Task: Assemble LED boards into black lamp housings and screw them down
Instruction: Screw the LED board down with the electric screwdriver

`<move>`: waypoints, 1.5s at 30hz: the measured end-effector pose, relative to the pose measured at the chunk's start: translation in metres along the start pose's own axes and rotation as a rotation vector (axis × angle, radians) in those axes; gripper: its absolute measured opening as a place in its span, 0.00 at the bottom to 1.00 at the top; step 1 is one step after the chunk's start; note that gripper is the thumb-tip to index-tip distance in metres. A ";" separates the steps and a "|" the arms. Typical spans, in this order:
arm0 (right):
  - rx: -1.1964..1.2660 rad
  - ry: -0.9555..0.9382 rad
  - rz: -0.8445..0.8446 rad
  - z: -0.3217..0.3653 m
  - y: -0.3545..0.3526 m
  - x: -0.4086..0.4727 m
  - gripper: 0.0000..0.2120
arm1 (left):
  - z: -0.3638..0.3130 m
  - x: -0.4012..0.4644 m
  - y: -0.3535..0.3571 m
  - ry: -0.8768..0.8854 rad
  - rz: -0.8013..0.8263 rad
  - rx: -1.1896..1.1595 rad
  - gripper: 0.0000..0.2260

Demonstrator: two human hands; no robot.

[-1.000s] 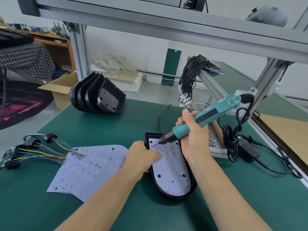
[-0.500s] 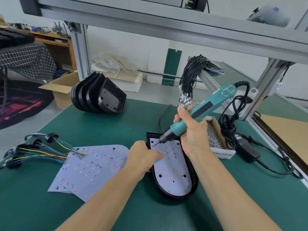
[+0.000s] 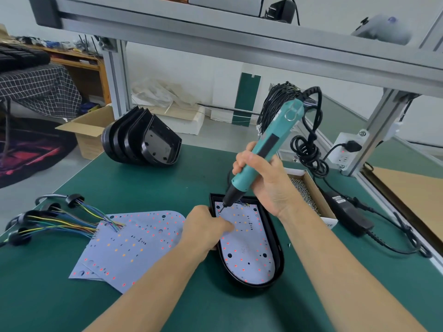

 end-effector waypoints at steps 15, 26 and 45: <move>0.459 -0.125 -0.190 0.050 -0.052 -0.005 0.29 | 0.002 -0.007 -0.004 -0.055 -0.034 -0.081 0.24; 0.455 -0.399 -0.514 0.110 -0.147 -0.061 0.16 | -0.118 -0.014 0.031 0.729 -0.281 0.753 0.13; 0.380 -0.450 -0.669 0.118 -0.157 -0.082 0.15 | -0.100 0.033 0.195 0.738 0.086 1.165 0.08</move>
Point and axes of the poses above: each hand's wrist, its own x-axis towards the middle knuckle, its own y-axis out of the palm, z = x × y, the point moved 8 cm from there along x, towards the middle knuckle, and after that the axes turned 6 degrees about -z, right-handed, at the moved point
